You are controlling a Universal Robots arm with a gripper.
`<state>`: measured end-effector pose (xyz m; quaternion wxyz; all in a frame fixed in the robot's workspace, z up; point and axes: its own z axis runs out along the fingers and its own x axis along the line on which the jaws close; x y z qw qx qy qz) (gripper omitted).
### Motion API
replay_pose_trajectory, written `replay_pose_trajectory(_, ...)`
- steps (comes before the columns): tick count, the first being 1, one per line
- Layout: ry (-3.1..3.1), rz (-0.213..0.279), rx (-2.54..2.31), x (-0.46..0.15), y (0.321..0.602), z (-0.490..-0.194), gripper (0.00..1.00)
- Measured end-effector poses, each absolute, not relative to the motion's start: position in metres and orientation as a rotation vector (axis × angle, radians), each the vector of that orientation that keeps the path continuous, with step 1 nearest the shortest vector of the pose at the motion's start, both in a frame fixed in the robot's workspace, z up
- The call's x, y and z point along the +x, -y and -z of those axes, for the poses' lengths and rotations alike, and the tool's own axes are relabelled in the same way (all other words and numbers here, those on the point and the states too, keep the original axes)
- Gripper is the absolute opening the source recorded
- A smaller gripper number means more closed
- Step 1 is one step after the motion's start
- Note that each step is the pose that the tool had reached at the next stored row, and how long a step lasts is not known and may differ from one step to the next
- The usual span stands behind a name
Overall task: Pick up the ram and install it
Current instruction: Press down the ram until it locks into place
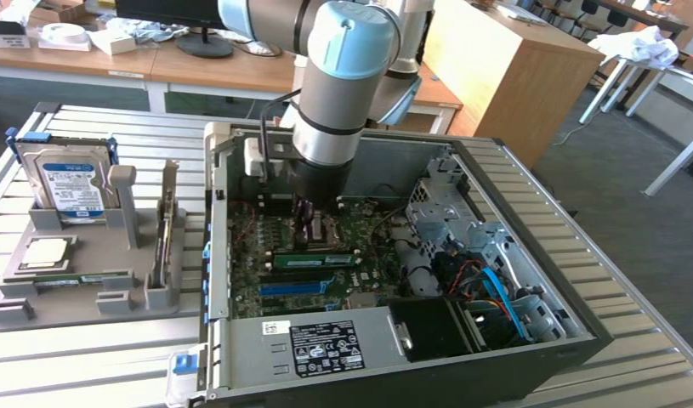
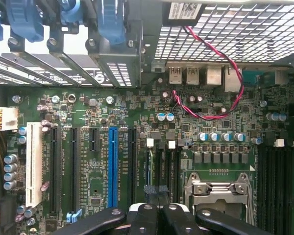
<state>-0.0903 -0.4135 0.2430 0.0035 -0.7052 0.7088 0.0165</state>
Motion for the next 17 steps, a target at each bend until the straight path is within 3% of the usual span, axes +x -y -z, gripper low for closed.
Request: replay_pose_trajectory(17,-2.222,-0.052,-2.211,-0.0903,0.4136,-0.2357,0.1)
